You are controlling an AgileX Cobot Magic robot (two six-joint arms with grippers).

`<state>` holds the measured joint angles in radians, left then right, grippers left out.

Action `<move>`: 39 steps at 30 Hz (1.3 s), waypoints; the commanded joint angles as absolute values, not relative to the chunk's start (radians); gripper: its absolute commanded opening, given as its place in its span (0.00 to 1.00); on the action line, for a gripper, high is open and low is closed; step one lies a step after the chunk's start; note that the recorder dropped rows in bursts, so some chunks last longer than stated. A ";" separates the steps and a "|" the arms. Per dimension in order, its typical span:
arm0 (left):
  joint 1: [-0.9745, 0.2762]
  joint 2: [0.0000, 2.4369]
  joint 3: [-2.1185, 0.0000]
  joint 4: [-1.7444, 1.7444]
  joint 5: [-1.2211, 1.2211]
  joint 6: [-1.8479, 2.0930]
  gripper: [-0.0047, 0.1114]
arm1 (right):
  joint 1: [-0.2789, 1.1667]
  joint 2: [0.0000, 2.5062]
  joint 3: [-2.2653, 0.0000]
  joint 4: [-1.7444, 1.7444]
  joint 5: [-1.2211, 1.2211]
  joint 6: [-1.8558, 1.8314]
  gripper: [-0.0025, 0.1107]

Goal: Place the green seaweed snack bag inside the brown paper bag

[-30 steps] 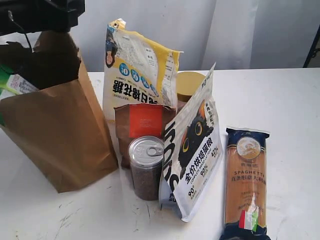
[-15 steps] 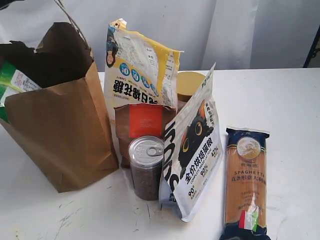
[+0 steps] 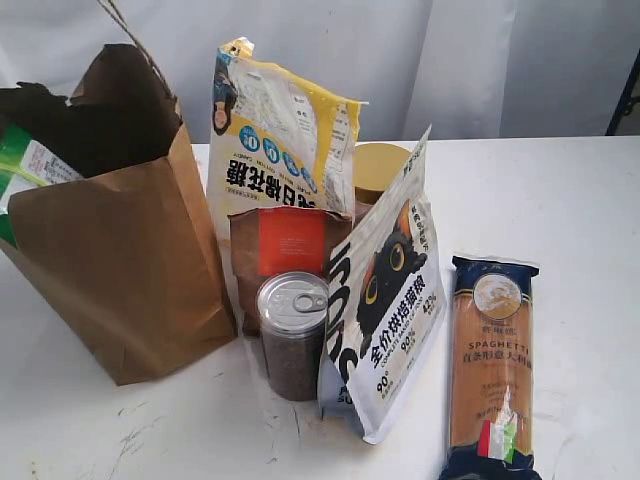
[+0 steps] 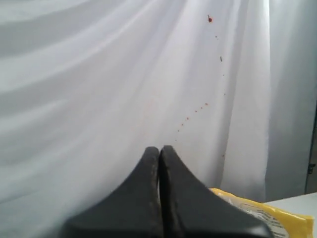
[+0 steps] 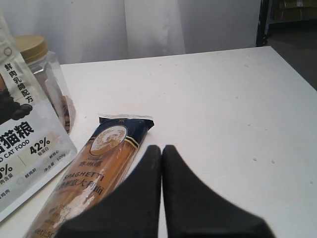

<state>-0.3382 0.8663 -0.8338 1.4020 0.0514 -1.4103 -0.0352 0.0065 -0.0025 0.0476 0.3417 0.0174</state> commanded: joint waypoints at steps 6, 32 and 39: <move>-0.339 0.762 -0.824 1.298 0.189 -1.232 0.04 | -0.041 0.000 0.000 0.050 0.337 0.015 0.02; 0.060 0.142 -0.323 -0.120 0.258 0.144 0.04 | -0.041 0.000 0.000 0.050 0.337 0.015 0.02; 0.071 0.048 -0.210 -0.086 0.258 0.060 0.04 | -0.041 0.000 0.000 0.050 0.337 0.015 0.02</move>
